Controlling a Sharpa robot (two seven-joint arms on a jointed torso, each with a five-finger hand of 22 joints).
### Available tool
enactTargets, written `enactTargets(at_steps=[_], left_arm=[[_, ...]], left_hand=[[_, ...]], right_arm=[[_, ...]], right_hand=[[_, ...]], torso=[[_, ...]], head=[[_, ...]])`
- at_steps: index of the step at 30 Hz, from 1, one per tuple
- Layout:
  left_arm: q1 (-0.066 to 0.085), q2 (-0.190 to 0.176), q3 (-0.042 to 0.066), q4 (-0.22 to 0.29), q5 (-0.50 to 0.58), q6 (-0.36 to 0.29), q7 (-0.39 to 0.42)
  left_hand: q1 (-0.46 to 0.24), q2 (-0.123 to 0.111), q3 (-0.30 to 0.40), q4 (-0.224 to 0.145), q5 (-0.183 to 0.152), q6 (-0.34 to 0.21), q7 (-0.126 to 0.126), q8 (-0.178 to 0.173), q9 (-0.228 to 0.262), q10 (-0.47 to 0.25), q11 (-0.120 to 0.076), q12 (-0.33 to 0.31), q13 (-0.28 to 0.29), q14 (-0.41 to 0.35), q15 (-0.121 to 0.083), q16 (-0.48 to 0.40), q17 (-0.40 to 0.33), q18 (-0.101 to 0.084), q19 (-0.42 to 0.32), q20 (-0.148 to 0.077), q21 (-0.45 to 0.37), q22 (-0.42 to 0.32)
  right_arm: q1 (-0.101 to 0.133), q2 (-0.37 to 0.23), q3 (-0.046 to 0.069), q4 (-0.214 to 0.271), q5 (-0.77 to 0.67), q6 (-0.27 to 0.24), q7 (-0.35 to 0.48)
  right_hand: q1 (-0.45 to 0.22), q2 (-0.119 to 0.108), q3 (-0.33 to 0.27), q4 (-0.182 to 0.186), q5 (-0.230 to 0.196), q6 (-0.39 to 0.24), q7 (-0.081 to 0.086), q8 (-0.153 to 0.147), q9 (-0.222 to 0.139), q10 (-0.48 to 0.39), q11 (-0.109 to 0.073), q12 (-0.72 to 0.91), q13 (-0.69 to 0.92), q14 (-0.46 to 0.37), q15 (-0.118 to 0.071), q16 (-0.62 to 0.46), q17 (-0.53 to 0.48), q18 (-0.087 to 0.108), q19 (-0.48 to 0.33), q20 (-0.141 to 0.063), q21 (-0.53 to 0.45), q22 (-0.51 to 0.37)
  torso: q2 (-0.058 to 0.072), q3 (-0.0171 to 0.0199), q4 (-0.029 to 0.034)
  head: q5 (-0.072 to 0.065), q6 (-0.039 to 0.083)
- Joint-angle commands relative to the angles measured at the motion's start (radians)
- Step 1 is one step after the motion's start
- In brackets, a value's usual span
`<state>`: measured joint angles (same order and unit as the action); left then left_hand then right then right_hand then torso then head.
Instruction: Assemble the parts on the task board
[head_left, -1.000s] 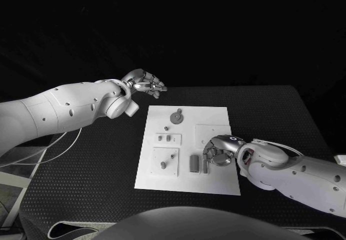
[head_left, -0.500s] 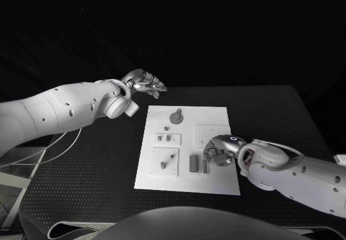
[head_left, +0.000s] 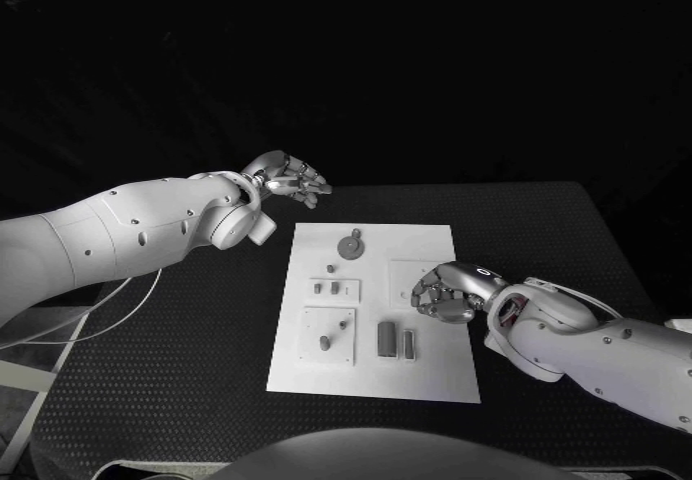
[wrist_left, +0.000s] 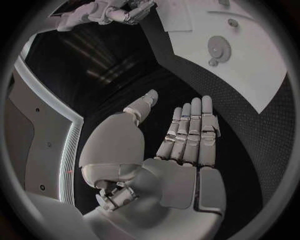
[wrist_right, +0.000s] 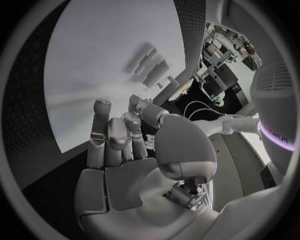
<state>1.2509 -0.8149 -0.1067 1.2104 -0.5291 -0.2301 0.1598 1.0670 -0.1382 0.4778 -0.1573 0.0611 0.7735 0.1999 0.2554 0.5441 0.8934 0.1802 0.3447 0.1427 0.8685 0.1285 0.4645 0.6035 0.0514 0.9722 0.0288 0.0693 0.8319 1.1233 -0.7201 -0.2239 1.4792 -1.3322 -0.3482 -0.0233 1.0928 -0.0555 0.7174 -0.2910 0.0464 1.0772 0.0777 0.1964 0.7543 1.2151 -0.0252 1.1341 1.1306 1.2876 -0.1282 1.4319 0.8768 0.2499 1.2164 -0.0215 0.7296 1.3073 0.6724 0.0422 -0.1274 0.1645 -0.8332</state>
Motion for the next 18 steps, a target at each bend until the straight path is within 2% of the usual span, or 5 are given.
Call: enactTargets(at_steps=[1, 8, 13, 16, 18], left_arm=[[0.001, 0.009, 0.0, -0.007, 0.034, 0.007, 0.03], [0.001, 0.027, 0.001, -0.038, 0.061, 0.009, 0.035], [0.004, 0.035, 0.001, -0.075, 0.141, 0.074, 0.059], [0.007, 0.052, 0.001, -0.108, 0.174, 0.104, 0.073], [0.009, 0.071, 0.002, -0.14, 0.219, 0.114, 0.081]], left_hand=[[0.002, 0.001, 0.0, 0.004, -0.003, 0.003, 0.01, 0.006, 0.0, 0.002, -0.004, 0.008, -0.001, 0.01, 0.001, -0.005, 0.002, 0.02, -0.003, 0.001, 0.003, -0.001], [0.002, 0.013, -0.003, 0.001, -0.003, 0.022, -0.002, 0.017, 0.001, 0.02, -0.012, 0.016, -0.001, 0.01, 0.0, -0.011, 0.004, 0.019, -0.005, 0.001, 0.002, -0.003], [-0.002, 0.016, -0.009, -0.003, -0.003, 0.03, -0.019, 0.021, -0.001, 0.02, -0.019, 0.004, -0.009, -0.01, 0.003, -0.03, 0.0, 0.013, -0.022, 0.004, -0.004, -0.01], [-0.012, 0.019, -0.013, -0.005, -0.003, 0.019, -0.026, 0.014, -0.006, 0.005, -0.021, -0.022, -0.023, -0.02, 0.004, -0.051, -0.006, 0.009, -0.038, 0.006, -0.004, -0.016], [-0.02, 0.023, -0.015, -0.005, -0.003, 0.009, -0.032, 0.009, -0.011, -0.003, -0.026, -0.042, -0.033, -0.036, 0.006, -0.072, -0.014, 0.004, -0.053, 0.008, -0.005, -0.024]], right_arm=[[0.021, 0.006, 0.013, -0.056, 0.326, -0.008, 0.159], [0.03, 0.041, 0.083, -0.247, 0.63, 0.08, 0.247], [0.03, 0.101, 0.134, -0.424, 0.826, 0.119, 0.293], [0.03, 0.136, 0.152, -0.53, 0.888, 0.193, 0.285], [0.029, 0.169, 0.164, -0.609, 0.902, 0.209, 0.296]], right_hand=[[-0.008, -0.005, -0.007, -0.002, 0.002, -0.017, 0.01, -0.008, 0.001, -0.012, 0.001, -0.009, -0.003, -0.009, -0.002, -0.007, -0.003, 0.012, -0.01, -0.004, -0.003, 0.014], [-0.044, -0.006, 0.0, 0.0, 0.001, -0.106, 0.039, -0.041, 0.0, -0.138, 0.031, -0.166, -0.1, -0.117, 0.028, -0.168, -0.079, -0.014, -0.142, 0.045, -0.104, -0.024], [-0.069, 0.001, -0.034, -0.004, 0.003, -0.123, 0.06, -0.039, 0.01, -0.217, 0.051, -0.312, -0.22, -0.216, 0.056, -0.337, -0.159, -0.037, -0.266, 0.085, -0.211, -0.075], [-0.085, 0.005, -0.034, 0.004, 0.009, -0.14, 0.078, -0.043, 0.011, -0.304, 0.09, -0.451, -0.326, -0.324, 0.116, -0.493, -0.231, -0.068, -0.396, 0.12, -0.309, -0.119], [-0.085, 0.03, -0.032, 0.001, 0.001, -0.16, 0.088, -0.052, 0.004, -0.324, 0.133, -0.563, -0.43, -0.376, 0.18, -0.607, -0.284, -0.093, -0.486, 0.145, -0.37, -0.142]], torso=[[-0.004, -0.0013, -0.0032], [-0.024, -0.0074, -0.0047], [-0.046, -0.0103, -0.0056], [-0.064, -0.0143, -0.0067], [-0.08, -0.0185, -0.0054]], head=[[-0.008, 0.038], [-0.027, 0.132], [-0.028, 0.228], [-0.029, 0.279], [-0.03, 0.308]])
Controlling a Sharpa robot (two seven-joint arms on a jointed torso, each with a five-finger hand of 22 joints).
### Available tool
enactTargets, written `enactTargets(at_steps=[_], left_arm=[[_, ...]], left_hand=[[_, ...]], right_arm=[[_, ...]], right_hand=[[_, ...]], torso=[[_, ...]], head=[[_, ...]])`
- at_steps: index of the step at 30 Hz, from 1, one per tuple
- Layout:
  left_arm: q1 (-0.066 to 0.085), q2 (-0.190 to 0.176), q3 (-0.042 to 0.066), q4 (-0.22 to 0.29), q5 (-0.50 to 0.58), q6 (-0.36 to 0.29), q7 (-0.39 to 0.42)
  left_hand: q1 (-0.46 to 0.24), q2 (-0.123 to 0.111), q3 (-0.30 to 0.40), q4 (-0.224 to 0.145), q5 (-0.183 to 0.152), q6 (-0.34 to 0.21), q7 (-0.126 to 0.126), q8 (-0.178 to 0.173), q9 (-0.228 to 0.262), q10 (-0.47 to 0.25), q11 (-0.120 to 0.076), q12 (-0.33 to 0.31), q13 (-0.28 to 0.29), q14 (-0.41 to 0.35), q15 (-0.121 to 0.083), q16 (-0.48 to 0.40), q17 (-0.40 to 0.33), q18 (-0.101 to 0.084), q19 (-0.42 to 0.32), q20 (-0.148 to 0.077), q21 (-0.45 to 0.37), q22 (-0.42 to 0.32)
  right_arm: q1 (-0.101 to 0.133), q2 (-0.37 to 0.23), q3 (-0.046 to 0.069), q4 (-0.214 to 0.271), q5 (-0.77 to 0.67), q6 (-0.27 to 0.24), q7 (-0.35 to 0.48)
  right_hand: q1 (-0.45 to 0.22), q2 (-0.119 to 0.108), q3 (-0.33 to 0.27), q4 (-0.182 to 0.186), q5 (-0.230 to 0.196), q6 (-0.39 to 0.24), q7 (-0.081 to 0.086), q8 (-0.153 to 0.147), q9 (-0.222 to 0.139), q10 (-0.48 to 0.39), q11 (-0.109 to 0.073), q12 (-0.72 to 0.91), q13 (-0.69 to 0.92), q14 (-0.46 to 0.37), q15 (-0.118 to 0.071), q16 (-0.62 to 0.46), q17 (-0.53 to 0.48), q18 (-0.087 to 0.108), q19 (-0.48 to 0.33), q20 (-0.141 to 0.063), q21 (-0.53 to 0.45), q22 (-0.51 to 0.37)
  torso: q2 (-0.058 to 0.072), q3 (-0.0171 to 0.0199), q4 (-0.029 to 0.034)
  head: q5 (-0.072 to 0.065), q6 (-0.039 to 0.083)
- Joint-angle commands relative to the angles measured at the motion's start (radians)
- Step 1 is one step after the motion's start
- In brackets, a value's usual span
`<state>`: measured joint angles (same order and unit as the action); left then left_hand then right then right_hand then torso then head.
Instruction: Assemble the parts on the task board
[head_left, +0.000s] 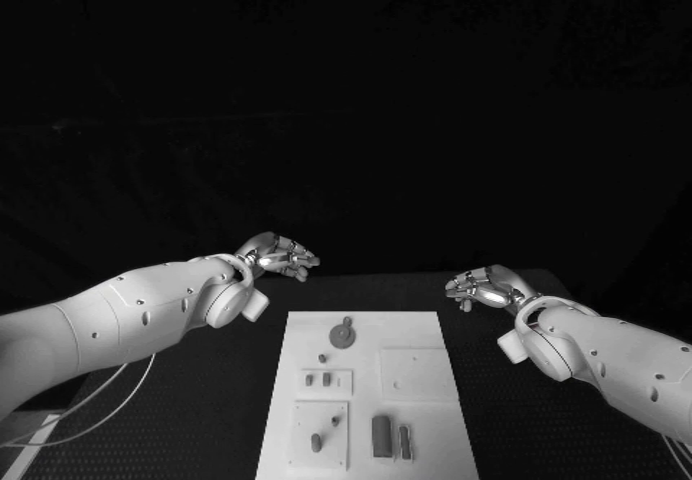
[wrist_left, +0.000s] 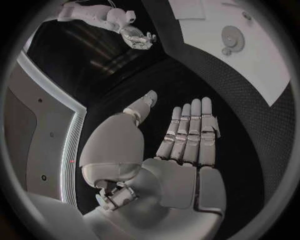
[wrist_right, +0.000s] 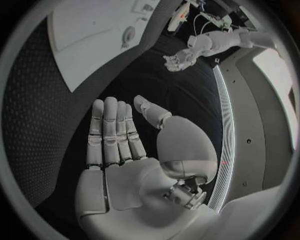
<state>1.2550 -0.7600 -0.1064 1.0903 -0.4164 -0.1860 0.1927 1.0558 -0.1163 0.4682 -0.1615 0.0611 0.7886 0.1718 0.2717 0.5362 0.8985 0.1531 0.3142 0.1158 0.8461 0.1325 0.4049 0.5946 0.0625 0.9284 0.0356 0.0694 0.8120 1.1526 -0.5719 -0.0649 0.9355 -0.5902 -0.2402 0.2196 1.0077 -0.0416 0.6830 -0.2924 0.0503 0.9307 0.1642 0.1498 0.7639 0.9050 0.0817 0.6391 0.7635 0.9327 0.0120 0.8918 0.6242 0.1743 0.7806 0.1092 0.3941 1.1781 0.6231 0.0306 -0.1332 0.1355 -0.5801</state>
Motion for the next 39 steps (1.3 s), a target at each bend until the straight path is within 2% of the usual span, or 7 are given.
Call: enactTargets(at_steps=[1, 7, 19, 20, 23, 24, 39], left_arm=[[0.005, 0.021, 0.002, -0.029, 0.136, 0.073, 0.049], [0.005, 0.065, 0.002, -0.097, 0.245, 0.094, 0.054], [-0.015, 0.111, 0.003, -0.155, 0.283, 0.139, 0.098], [-0.011, 0.109, 0.003, -0.156, 0.251, 0.089, 0.055], [-0.014, 0.106, 0.005, -0.144, 0.254, 0.077, 0.06], [-0.018, 0.104, 0.007, -0.132, 0.257, 0.065, 0.065], [-0.126, 0.032, 0.064, 0.221, 0.349, -0.309, 0.216]], left_hand=[[-0.014, 0.003, -0.008, -0.002, -0.003, -0.009, -0.006, -0.009, -0.005, -0.009, -0.001, -0.023, -0.012, -0.027, 0.004, -0.028, -0.011, -0.009, -0.018, 0.003, -0.004, -0.011], [-0.061, -0.003, -0.029, 0.003, -0.012, -0.053, -0.012, -0.03, -0.019, -0.038, -0.004, -0.079, -0.041, -0.111, 0.023, -0.099, -0.042, -0.025, -0.091, 0.022, -0.01, -0.053], [-0.262, -0.022, -0.114, 0.114, -0.011, -0.178, -0.045, -0.077, -0.03, -0.163, -0.021, -0.185, -0.047, -0.227, 0.045, -0.167, -0.076, -0.056, -0.237, 0.046, -0.006, -0.131], [-1.056, 0.116, -0.468, 0.162, -0.061, -0.789, -0.172, -0.272, -0.536, -0.898, -0.153, -0.314, -0.116, -0.846, -0.133, -0.405, -0.595, -0.063, -0.928, -0.036, -0.069, -0.812], [-1.056, 0.116, -0.468, 0.162, -0.061, -0.789, -0.172, -0.272, -0.536, -0.898, -0.153, -0.314, -0.116, -0.846, -0.133, -0.405, -0.595, -0.063, -0.928, -0.036, -0.069, -0.812], [-1.056, 0.116, -0.468, 0.162, -0.061, -0.789, -0.172, -0.272, -0.536, -0.898, -0.153, -0.314, -0.116, -0.846, -0.133, -0.405, -0.595, -0.063, -0.928, -0.036, -0.069, -0.812], [-1.056, 0.116, -0.468, 0.162, -0.061, -0.789, -0.172, -0.272, -0.536, -0.898, -0.153, -0.314, -0.116, -0.846, -0.133, -0.405, -0.595, -0.063, -0.928, -0.036, -0.069, -0.812]], right_arm=[[-0.001, 0.038, 0.008, -0.099, 0.166, 0.114, 0.064], [-0.011, 0.086, 0.054, -0.174, 0.215, 0.174, 0.112], [-0.031, 0.087, 0.087, -0.175, 0.27, 0.196, 0.14], [-0.03, 0.088, 0.085, -0.172, 0.229, 0.16, 0.106], [-0.031, 0.083, 0.085, -0.16, 0.234, 0.149, 0.109], [-0.032, 0.079, 0.084, -0.148, 0.24, 0.139, 0.112], [-0.066, -0.059, 0.075, 0.227, 0.408, -0.181, 0.202]], right_hand=[[0.008, 0.024, -0.004, 0.001, -0.003, -0.021, 0.009, -0.008, -0.01, 0.002, 0.036, -0.118, -0.121, -0.018, 0.055, -0.11, -0.051, -0.023, -0.07, 0.021, -0.049, -0.017], [-0.019, 0.034, -0.051, -0.002, -0.005, -0.076, 0.011, -0.034, -0.036, -0.036, 0.071, -0.274, -0.275, -0.125, 0.125, -0.279, -0.115, -0.055, -0.193, 0.049, -0.132, -0.044], [-0.219, 0.037, -0.237, 0.007, -0.002, -0.159, 0.022, -0.065, -0.075, -0.083, 0.095, -0.424, -0.433, -0.303, 0.185, -0.459, -0.211, -0.072, -0.276, 0.068, -0.207, -0.07], [-1.008, 0.042, -0.683, 0.292, -0.05, -0.931, -0.164, -0.15, -0.764, -0.905, -0.082, -0.639, -0.764, -0.933, -0.012, -0.892, -0.624, -0.174, -0.781, -0.109, -0.394, -0.402], [-1.008, 0.042, -0.683, 0.292, -0.05, -0.931, -0.164, -0.15, -0.764, -0.905, -0.082, -0.639, -0.764, -0.933, -0.012, -0.892, -0.624, -0.174, -0.781, -0.109, -0.394, -0.472], [-1.008, 0.042, -0.683, 0.292, -0.05, -0.931, -0.164, -0.15, -0.764, -0.905, -0.082, -0.639, -0.764, -0.933, -0.012, -0.892, -0.624, -0.174, -0.781, -0.109, -0.394, -1.178], [-1.008, 0.042, -0.683, 0.292, -0.05, -0.931, -0.164, -0.15, -0.764, -0.905, -0.082, -0.639, -0.764, -0.933, -0.012, -0.892, -0.624, -0.174, -0.781, -0.109, -0.394, -1.178]], torso=[[-0.035, -0.0086, 0.0013], [-0.057, -0.013, -0.006], [-0.08, -0.0045, -0.0013], [-0.075, -0.0094, -0.0043], [-0.075, -0.0102, 0.0008], [-0.076, -0.011, 0.0059], [-0.079, -0.0289, 0.1219]], head=[[0.0, 0.067], [0.002, 0.121], [0.011, 0.148], [0.013, 0.146], [0.008, 0.139], [0.002, 0.133], [-0.123, -0.006]])
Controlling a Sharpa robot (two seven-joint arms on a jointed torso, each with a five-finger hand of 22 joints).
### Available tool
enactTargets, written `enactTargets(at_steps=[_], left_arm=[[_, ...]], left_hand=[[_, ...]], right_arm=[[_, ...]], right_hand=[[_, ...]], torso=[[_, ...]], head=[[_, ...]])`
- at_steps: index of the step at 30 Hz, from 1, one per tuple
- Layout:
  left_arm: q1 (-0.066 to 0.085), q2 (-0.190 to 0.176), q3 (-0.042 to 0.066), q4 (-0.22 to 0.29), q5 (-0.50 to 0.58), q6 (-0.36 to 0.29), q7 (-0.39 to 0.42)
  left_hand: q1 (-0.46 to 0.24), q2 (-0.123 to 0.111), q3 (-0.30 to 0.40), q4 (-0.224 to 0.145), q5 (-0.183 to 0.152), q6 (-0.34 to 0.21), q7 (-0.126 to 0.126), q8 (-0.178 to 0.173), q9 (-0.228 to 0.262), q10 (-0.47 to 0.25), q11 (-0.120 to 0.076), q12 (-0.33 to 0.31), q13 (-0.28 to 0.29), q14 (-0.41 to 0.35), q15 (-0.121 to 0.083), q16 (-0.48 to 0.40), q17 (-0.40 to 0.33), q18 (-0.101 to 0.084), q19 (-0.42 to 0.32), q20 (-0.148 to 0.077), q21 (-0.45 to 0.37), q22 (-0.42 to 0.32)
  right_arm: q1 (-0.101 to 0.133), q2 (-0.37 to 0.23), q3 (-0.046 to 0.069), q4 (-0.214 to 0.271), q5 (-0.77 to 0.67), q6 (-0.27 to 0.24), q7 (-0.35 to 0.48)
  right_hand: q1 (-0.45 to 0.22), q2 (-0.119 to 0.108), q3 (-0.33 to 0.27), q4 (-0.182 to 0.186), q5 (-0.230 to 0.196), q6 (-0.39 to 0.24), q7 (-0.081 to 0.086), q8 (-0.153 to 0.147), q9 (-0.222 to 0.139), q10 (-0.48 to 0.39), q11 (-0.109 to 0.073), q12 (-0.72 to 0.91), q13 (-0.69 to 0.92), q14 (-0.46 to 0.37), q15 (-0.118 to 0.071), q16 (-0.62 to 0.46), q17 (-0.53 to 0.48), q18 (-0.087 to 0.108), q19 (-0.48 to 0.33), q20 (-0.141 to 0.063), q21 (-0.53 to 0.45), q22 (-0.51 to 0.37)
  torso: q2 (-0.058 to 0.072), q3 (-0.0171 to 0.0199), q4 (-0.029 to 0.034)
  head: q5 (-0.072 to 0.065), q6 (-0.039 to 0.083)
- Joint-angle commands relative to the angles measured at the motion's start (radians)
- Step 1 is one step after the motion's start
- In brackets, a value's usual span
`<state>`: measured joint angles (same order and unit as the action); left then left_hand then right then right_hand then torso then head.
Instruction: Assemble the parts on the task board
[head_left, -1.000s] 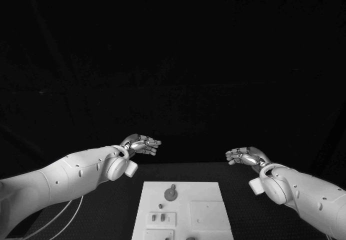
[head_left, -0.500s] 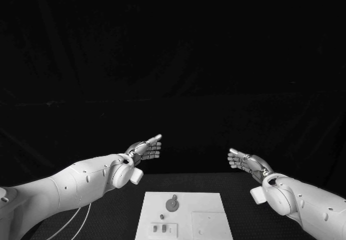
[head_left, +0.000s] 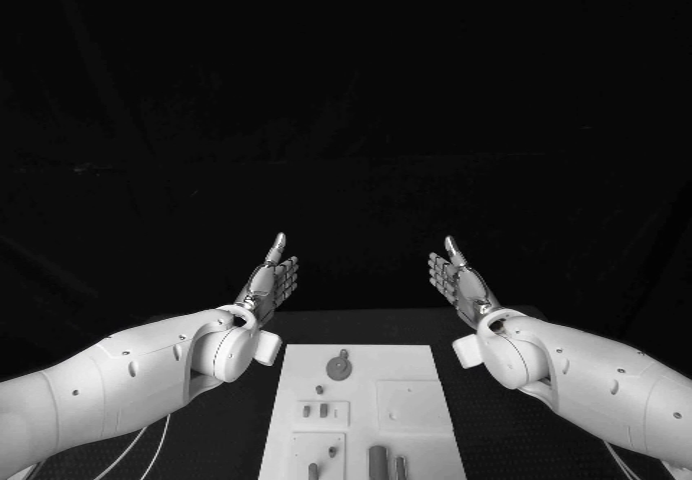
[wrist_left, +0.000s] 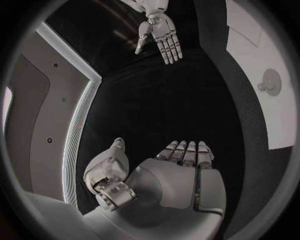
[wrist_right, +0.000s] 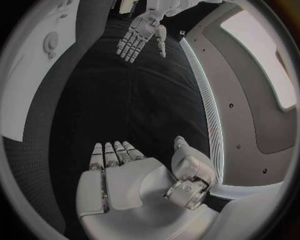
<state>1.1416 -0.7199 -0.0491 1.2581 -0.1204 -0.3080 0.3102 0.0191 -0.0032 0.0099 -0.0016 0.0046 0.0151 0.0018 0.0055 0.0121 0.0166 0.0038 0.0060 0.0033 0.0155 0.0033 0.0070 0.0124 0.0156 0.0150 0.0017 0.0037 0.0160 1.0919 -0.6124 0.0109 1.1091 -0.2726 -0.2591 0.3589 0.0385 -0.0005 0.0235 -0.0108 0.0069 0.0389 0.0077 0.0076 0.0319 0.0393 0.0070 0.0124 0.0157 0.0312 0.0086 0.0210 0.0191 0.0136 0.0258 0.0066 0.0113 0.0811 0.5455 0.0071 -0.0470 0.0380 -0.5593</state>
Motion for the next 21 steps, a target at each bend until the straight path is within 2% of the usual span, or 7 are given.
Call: enactTargets(at_steps=[1, 2, 4, 9, 11, 16, 21], left_arm=[[-0.022, -0.014, 0.012, 0.083, 0.061, -0.219, 0.112], [-0.034, -0.022, 0.019, 0.125, 0.072, -0.264, 0.13], [-0.049, -0.032, 0.027, 0.173, 0.084, -0.315, 0.151], [-0.077, -0.05, 0.041, 0.264, 0.108, -0.412, 0.189], [-0.084, -0.055, 0.045, 0.287, 0.114, -0.435, 0.199], [-0.092, -0.06, 0.049, 0.312, 0.12, -0.462, 0.21], [-0.092, -0.06, 0.049, 0.312, 0.12, -0.462, 0.21]], left_hand=[[-0.019, 0.003, -0.01, 0.002, -0.005, -0.015, -0.002, -0.006, -0.012, -0.017, -0.004, -0.006, -0.003, -0.016, -0.003, -0.007, -0.012, -0.016, -0.015, -0.002, -0.004, -0.016], [-0.019, 0.003, -0.01, 0.002, -0.005, -0.015, -0.002, -0.006, -0.012, -0.017, -0.004, -0.006, -0.003, -0.016, -0.003, -0.007, -0.012, -0.016, -0.015, -0.002, -0.004, -0.016], [-0.019, 0.003, -0.01, 0.002, -0.005, -0.015, -0.002, -0.006, -0.012, -0.017, -0.004, -0.006, -0.003, -0.016, -0.003, -0.007, -0.012, -0.016, -0.015, -0.002, -0.004, -0.016], [-0.019, 0.003, -0.01, 0.002, -0.005, -0.015, -0.002, -0.006, -0.012, -0.017, -0.004, -0.006, -0.003, -0.016, -0.003, -0.007, -0.012, -0.016, -0.015, -0.002, -0.004, -0.016], [-0.019, 0.003, -0.01, 0.002, -0.005, -0.015, -0.002, -0.006, -0.012, -0.017, -0.004, -0.006, -0.003, -0.016, -0.003, -0.007, -0.012, -0.016, -0.015, -0.002, -0.004, -0.016], [-0.019, 0.003, -0.01, 0.002, -0.005, -0.015, -0.002, -0.006, -0.012, -0.017, -0.004, -0.006, -0.003, -0.016, -0.003, -0.007, -0.012, -0.016, -0.015, -0.002, -0.004, -0.016], [-0.019, 0.003, -0.01, 0.002, -0.005, -0.015, -0.002, -0.006, -0.012, -0.017, -0.004, -0.006, -0.003, -0.016, -0.003, -0.007, -0.012, -0.016, -0.015, -0.002, -0.004, -0.016]], right_arm=[[-0.008, -0.03, -0.002, 0.086, 0.105, -0.19, 0.07], [-0.012, -0.047, -0.003, 0.132, 0.125, -0.23, 0.082], [-0.018, -0.07, -0.004, 0.195, 0.154, -0.284, 0.097], [-0.03, -0.121, -0.008, 0.333, 0.215, -0.401, 0.13], [-0.034, -0.135, -0.009, 0.373, 0.233, -0.436, 0.14], [-0.04, -0.162, -0.011, 0.446, 0.266, -0.498, 0.157], [-0.042, -0.168, -0.011, 0.461, 0.273, -0.511, 0.161]], right_hand=[[-0.038, 0.001, -0.023, 0.011, -0.007, -0.039, -0.008, -0.008, -0.032, -0.039, -0.007, -0.012, -0.016, -0.031, -0.009, -0.021, -0.019, -0.014, -0.026, -0.007, -0.011, -0.081], [-0.038, 0.001, -0.023, 0.011, -0.007, -0.039, -0.008, -0.008, -0.032, -0.039, -0.007, -0.012, -0.016, -0.031, -0.009, -0.021, -0.019, -0.014, -0.026, -0.007, -0.011, -0.081], [-0.038, 0.001, -0.023, 0.011, -0.007, -0.039, -0.008, -0.008, -0.032, -0.039, -0.007, -0.012, -0.016, -0.031, -0.009, -0.021, -0.019, -0.014, -0.026, -0.007, -0.011, -0.081], [-0.038, 0.001, -0.023, 0.011, -0.007, -0.039, -0.008, -0.008, -0.032, -0.039, -0.007, -0.012, -0.016, -0.031, -0.009, -0.021, -0.019, -0.014, -0.026, -0.007, -0.011, -0.081], [-0.038, 0.001, -0.023, 0.011, -0.007, -0.039, -0.008, -0.008, -0.032, -0.039, -0.007, -0.012, -0.016, -0.031, -0.009, -0.021, -0.019, -0.014, -0.026, -0.007, -0.011, -0.081], [-0.038, 0.001, -0.023, 0.011, -0.007, -0.039, -0.008, -0.008, -0.032, -0.039, -0.007, -0.012, -0.016, -0.031, -0.009, -0.021, -0.019, -0.014, -0.026, -0.007, -0.011, -0.081], [-0.038, 0.001, -0.023, 0.011, -0.007, -0.039, -0.008, -0.008, -0.032, -0.039, -0.007, -0.012, -0.016, -0.031, -0.009, -0.021, -0.019, -0.014, -0.026, -0.007, -0.011, -0.081]], torso=[[-0.001, -0.006, 0.0398], [-0.001, -0.0066, 0.0439], [-0.001, -0.0071, 0.0468], [-0.001, -0.0071, 0.047], [-0.001, -0.0071, 0.047], [-0.001, -0.0071, 0.047], [-0.001, -0.0071, 0.047]], head=[[-0.03, -0.032], [-0.035, -0.037], [-0.038, -0.04], [-0.038, -0.041], [-0.038, -0.041], [-0.038, -0.041], [-0.038, -0.041]])
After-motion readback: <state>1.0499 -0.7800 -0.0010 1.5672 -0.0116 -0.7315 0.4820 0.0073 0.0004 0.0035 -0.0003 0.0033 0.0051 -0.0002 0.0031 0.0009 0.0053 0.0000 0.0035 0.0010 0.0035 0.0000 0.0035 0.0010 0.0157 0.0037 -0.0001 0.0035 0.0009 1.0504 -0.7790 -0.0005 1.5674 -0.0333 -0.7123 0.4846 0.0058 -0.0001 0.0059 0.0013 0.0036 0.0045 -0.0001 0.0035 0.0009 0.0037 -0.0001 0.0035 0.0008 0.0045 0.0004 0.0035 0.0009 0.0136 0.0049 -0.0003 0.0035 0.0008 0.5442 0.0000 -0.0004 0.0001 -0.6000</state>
